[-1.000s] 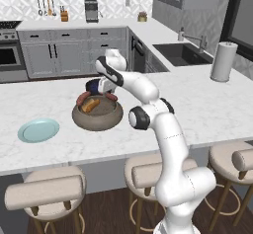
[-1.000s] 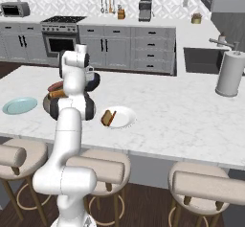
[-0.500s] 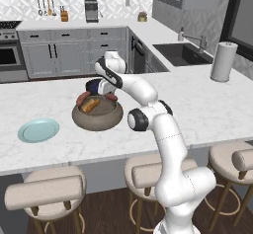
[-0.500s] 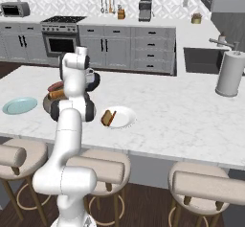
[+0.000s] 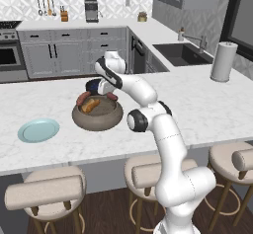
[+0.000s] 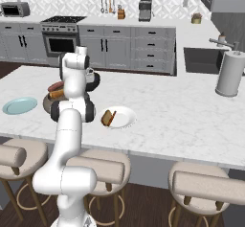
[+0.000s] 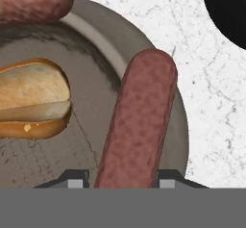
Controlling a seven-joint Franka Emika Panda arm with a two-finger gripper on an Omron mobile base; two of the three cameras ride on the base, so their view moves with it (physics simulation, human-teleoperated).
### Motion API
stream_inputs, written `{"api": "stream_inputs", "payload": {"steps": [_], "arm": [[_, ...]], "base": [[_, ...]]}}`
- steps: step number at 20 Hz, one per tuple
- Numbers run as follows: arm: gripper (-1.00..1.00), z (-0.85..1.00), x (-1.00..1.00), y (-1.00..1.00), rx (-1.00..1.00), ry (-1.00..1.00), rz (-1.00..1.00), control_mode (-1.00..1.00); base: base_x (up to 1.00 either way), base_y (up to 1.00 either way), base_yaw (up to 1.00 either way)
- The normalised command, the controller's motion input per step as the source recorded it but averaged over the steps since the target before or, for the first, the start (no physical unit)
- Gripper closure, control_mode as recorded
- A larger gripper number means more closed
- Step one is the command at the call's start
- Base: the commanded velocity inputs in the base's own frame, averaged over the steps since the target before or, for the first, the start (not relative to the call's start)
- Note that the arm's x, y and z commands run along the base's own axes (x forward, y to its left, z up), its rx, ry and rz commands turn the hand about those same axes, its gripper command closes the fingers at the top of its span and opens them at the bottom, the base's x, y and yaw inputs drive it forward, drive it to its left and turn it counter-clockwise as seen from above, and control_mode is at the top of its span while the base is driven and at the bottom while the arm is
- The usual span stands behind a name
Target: Place one bun and one sausage from the bowl on each plate.
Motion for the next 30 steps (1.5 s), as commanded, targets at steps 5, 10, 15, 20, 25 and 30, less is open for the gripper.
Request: {"api": "stream_inputs", "payload": {"steps": [5,10,15,20,25,30], "arm": [[1.0,0.0,0.0,-0.03,0.0,0.01,0.0,-1.0],[1.0,0.28,-0.19,-0.37,0.0,0.04,-0.12,-1.0],[1.0,0.22,-0.26,-0.93,0.01,0.1,-0.26,-1.0],[1.0,0.0,-0.02,-1.0,0.01,0.12,-0.34,-1.0],[1.0,0.0,0.0,-1.0,0.01,0.15,-0.37,-1.0],[1.0,-0.28,-0.01,-0.92,0.0,0.09,-0.31,-1.0]], "base": [[0.0,0.0,0.0],[0.0,0.0,0.0],[0.0,0.0,0.0],[0.0,0.0,0.0],[0.0,0.0,0.0],[0.0,0.0,0.0]]}}
